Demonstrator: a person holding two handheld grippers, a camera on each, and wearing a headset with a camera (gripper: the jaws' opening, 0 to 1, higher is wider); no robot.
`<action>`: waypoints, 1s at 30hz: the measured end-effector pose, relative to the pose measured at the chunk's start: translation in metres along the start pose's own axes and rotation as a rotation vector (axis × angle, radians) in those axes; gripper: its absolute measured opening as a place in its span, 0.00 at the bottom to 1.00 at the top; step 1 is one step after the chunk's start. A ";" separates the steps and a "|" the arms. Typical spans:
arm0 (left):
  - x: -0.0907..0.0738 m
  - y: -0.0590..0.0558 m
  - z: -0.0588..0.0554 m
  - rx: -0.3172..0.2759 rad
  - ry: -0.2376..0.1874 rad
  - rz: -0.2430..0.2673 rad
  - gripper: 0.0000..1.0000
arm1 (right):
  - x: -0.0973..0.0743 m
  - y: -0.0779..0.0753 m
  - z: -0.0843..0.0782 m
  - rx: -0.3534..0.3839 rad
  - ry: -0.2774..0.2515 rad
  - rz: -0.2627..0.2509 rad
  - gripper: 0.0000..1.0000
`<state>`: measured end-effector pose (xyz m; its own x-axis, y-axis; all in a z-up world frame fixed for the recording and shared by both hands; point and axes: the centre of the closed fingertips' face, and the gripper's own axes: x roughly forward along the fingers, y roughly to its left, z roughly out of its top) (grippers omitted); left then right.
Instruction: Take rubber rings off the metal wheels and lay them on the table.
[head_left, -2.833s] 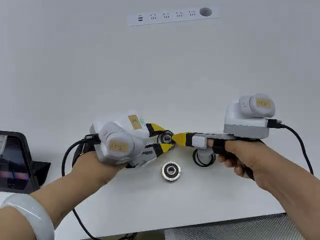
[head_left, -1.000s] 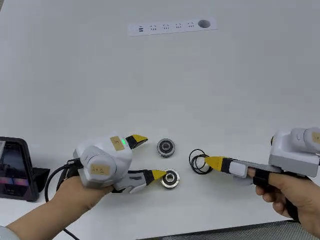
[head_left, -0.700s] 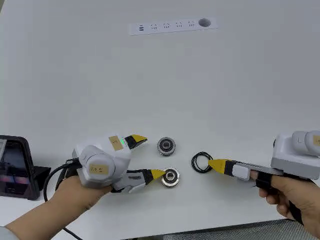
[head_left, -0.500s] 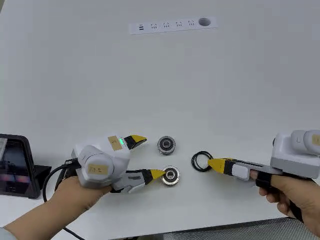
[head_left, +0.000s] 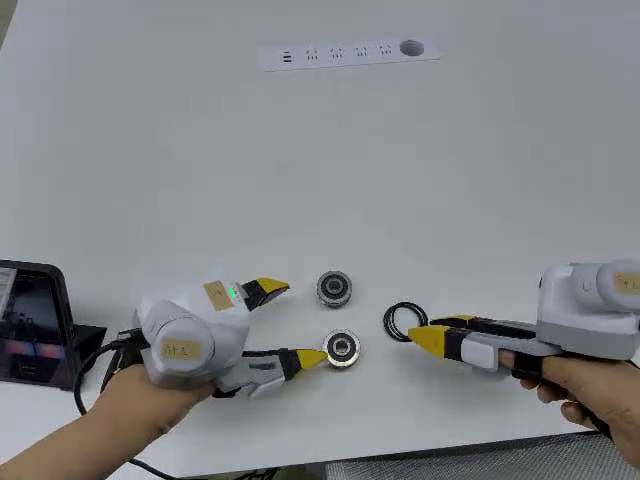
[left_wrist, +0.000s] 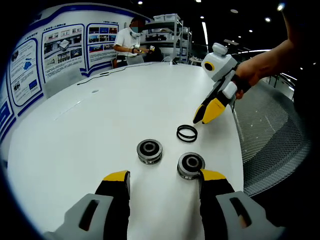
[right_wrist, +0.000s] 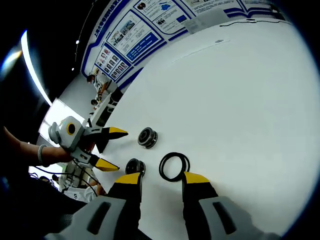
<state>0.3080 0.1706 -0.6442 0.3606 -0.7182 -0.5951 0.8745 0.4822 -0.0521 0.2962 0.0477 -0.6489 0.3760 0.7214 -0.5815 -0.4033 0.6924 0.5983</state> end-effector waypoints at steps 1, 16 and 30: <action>-0.001 -0.001 0.000 -0.004 -0.001 -0.001 0.57 | 0.000 0.002 0.000 -0.014 0.000 0.003 0.35; -0.026 -0.007 -0.008 -0.095 -0.044 0.040 0.59 | -0.004 0.022 0.001 -0.186 -0.014 0.005 0.51; -0.043 -0.023 -0.011 -0.086 -0.078 0.031 0.66 | -0.007 0.034 -0.018 -0.381 0.038 -0.033 0.66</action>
<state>0.2684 0.1963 -0.6264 0.4141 -0.7373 -0.5338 0.8326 0.5438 -0.1051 0.2649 0.0656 -0.6343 0.3652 0.6931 -0.6215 -0.6756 0.6566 0.3354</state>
